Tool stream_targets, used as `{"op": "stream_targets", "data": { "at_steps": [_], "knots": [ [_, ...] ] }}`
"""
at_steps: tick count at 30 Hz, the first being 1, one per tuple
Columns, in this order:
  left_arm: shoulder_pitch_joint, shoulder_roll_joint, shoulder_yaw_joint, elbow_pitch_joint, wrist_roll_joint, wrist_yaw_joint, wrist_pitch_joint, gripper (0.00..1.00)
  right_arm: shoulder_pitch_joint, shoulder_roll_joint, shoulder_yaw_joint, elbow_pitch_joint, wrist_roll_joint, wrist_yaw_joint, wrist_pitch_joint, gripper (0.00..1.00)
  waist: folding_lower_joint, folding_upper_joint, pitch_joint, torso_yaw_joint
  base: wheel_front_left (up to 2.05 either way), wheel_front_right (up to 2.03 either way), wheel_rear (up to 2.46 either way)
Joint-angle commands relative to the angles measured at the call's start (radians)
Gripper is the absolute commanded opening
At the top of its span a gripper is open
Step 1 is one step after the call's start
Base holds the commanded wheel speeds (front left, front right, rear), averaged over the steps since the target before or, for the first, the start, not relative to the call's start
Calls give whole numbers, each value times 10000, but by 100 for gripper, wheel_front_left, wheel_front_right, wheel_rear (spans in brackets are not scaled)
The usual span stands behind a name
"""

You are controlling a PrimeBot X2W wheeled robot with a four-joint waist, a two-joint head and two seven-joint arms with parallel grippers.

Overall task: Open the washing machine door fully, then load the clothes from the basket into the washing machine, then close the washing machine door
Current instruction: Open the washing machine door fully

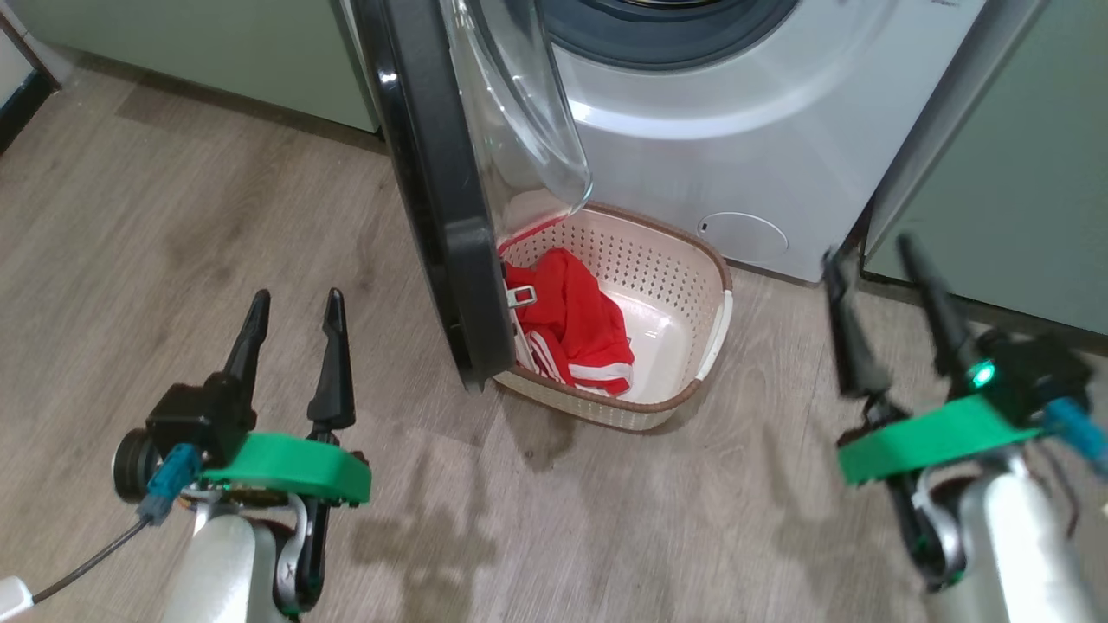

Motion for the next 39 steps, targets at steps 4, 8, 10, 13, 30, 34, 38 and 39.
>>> {"op": "stream_targets", "data": {
  "at_steps": [4,8,10,13,30,34,38,39],
  "knots": [
    [-82,141,277,-299,110,13,-49,100,-63,115,381,446,-478,0,-245,100,0,-1,10,10,0,0,0],
    [-78,141,257,-287,129,7,-49,100,-168,157,477,986,-676,0,-403,100,0,-1,12,12,0,0,0],
    [-81,141,252,-274,128,-1,-49,100,-223,170,510,1168,-688,0,-457,100,0,-1,28,16,0,0,0],
    [-88,141,262,-252,120,-2,-49,100,-307,180,544,1379,-768,0,-525,100,0,-1,34,10,0,0,0],
    [-98,141,221,-219,45,56,-49,100,-544,193,600,1732,-793,0,-690,100,0,-1,79,25,0,0,0],
    [-92,141,202,-214,10,60,-49,4,-562,193,641,1777,-789,0,-707,100,0,-1,87,30,0,0,0],
    [-98,141,205,-207,-12,44,-49,0,-557,194,675,1797,-767,0,-711,100,0,-1,115,39,0,0,0],
    [-102,141,207,-207,-11,45,-49,0,-561,194,681,1803,-768,0,-711,100,0,-1,122,41,0,0,0]
  ]
}}
